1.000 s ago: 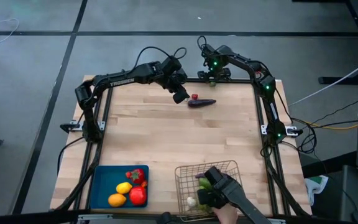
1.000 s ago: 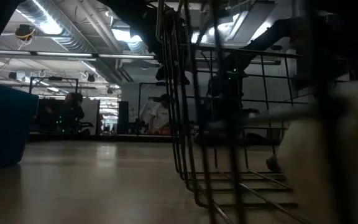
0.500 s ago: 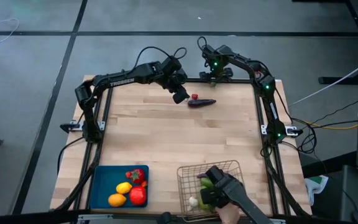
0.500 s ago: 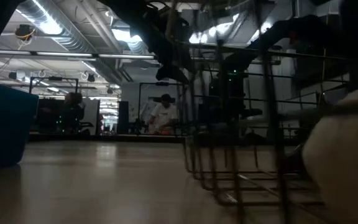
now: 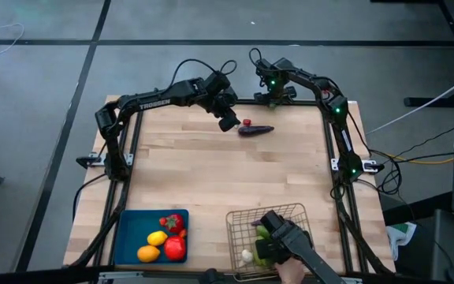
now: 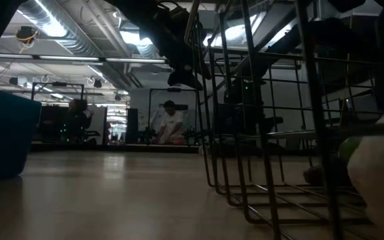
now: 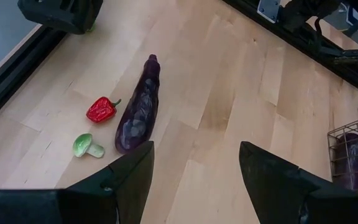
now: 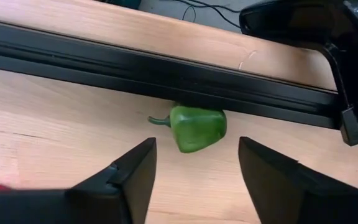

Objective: Sort produce into baskets
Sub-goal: Put the green bell pepper into the gold wire basket

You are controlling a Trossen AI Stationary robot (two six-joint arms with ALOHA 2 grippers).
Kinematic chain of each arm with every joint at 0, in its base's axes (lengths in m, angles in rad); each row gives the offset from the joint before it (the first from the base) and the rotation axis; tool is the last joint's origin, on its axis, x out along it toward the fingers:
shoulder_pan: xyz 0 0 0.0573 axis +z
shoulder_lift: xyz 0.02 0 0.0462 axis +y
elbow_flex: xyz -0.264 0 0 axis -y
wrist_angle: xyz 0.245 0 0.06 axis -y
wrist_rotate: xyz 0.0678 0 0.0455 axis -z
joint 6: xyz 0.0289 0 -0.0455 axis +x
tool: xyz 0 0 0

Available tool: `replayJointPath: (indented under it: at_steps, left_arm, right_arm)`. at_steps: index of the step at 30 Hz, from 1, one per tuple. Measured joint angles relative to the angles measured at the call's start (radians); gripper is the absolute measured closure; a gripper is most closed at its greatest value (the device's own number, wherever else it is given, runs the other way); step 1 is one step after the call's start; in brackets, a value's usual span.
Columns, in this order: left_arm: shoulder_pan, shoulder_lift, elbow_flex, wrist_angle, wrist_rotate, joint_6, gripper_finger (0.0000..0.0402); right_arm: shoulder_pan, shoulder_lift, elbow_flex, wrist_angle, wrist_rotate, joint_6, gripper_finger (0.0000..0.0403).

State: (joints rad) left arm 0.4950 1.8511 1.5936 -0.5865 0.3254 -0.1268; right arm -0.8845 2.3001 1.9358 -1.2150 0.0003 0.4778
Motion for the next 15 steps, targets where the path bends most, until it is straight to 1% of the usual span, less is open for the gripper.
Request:
replayJointPath:
  at_steps: [9,15]
  left_arm:
    - [0.000,0.000,0.000,0.000,0.000,-0.001,0.0169]
    - [0.000,0.000,0.000,0.000,0.000,-0.001,0.0169]
  right_arm:
    - [0.000,0.000,0.000,0.001,0.004,-0.011,0.0271]
    - [0.000,0.000,0.000,0.002,0.004,-0.014,0.0318]
